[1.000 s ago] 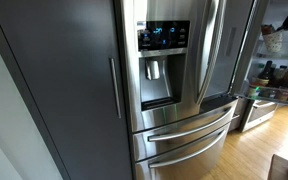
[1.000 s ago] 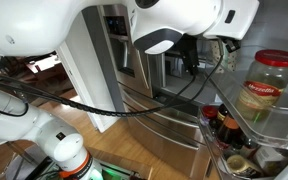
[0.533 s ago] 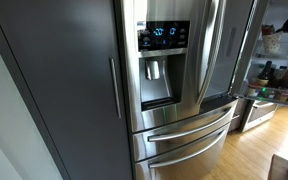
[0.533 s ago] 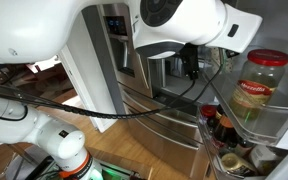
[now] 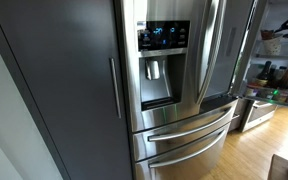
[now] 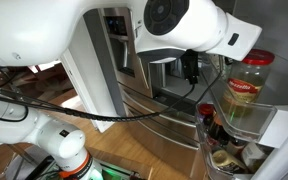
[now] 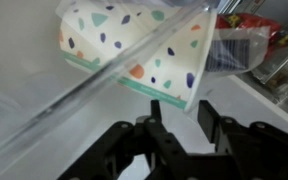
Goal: Pick up the paper cup from the refrigerator and put it in the second from the bottom shelf on the right refrigerator door
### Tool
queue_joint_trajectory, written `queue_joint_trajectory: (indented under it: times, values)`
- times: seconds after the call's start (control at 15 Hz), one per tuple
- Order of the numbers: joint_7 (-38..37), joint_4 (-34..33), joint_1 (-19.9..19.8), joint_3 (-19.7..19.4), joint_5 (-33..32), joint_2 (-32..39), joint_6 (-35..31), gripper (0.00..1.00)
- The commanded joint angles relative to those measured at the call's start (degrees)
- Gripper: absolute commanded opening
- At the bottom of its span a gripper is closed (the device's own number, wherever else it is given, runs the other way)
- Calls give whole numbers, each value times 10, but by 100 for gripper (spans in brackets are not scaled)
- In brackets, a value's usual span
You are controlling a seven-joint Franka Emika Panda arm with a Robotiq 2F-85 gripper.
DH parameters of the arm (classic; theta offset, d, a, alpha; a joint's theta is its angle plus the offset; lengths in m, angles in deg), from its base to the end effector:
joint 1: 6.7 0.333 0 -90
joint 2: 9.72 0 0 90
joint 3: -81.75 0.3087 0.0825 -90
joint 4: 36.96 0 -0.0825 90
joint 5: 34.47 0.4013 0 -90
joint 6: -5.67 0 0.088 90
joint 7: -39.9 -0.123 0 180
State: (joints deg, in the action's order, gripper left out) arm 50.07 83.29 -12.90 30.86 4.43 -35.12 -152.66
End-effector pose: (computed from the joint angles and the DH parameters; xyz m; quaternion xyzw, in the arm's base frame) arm 0.2231 -0.5162 0.6068 -0.6176 0.5608 -0.5379 0.1213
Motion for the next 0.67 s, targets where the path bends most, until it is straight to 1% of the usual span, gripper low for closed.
queue_joint_trajectory:
  times: [0.0, 0.07, 0.2, 0.27, 0.4, 0.6]
  values:
    - [-5, -6, 0, 1, -8, -2, 15, 75]
    - [-6, -8, -1, 4, -10, -3, 16, 84]
    - [-8, -12, -2, 6, -11, 1, 18, 97]
    - [-8, -13, -2, 5, -11, 2, 19, 100]
    - [-8, -14, -5, 6, -15, 6, 21, 100]
    - [-14, -20, -15, 8, -30, 14, 46, 100]
